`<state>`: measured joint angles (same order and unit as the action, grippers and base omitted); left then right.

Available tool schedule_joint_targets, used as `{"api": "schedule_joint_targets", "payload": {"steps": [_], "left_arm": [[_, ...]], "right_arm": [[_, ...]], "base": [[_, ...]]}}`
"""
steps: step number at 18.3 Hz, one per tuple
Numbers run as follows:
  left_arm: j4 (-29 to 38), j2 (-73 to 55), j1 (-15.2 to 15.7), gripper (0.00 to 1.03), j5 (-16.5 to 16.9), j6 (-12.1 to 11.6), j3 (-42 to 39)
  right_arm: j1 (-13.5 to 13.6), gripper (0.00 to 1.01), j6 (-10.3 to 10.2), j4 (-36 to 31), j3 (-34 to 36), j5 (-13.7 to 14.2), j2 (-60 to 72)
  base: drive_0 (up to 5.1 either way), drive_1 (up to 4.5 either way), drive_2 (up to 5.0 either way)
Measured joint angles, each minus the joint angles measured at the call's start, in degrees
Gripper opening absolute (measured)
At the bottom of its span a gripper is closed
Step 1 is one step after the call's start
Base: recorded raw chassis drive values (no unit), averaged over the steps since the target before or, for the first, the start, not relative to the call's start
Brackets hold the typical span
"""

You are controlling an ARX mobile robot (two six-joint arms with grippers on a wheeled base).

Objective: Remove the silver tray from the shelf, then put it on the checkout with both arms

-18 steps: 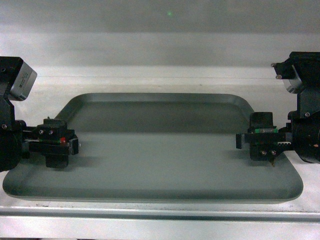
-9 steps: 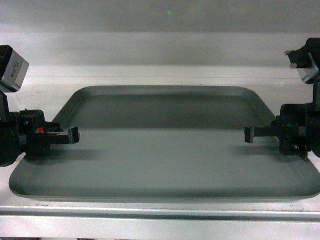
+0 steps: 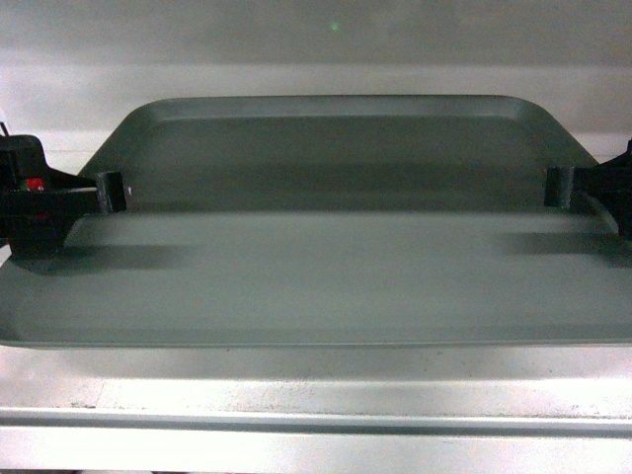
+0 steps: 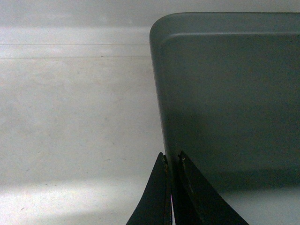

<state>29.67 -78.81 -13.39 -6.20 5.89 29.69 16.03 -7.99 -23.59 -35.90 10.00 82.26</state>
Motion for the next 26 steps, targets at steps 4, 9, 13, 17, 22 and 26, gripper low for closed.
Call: {"api": "schedule_joint_targets", "payload": {"steps": [4,9,13,17,22,26], "left_arm": [[-5.1,2.1,-0.2,0.04,0.0,-0.3,1.7],[-11.0,2.0,-0.5,0.04,-0.1,0.2,3.1],[-12.5,1.9,-0.8,0.04,-0.6,0.6,3.4],[-12.3,1.9,-0.8,0.04,-1.1,0.6,3.4],[-12.2,1.9,-0.8,0.04,-1.1,0.6,3.4],[-12.2,1.9,-0.8,0.04,-1.1,0.6,3.4]], "right_arm": [[-0.4,0.02,0.1,3.1,0.0,-0.6,-0.7],[-0.3,0.02,2.1,12.2,-3.3,-0.8,-0.7],[-0.3,0.03,3.1,13.7,-3.8,-0.4,-0.7],[-0.3,0.03,3.1,13.3,-3.8,-0.4,-0.7],[-0.3,0.03,3.1,13.3,-3.8,-0.4,-0.7],[-0.3,0.03,3.1,13.3,-3.8,-0.4,-0.7]], "base": [[0.0,0.00,0.0],[0.0,0.00,0.0],[0.0,0.00,0.0],[0.0,0.00,0.0],[0.0,0.00,0.0],[0.0,0.00,0.0]]}}
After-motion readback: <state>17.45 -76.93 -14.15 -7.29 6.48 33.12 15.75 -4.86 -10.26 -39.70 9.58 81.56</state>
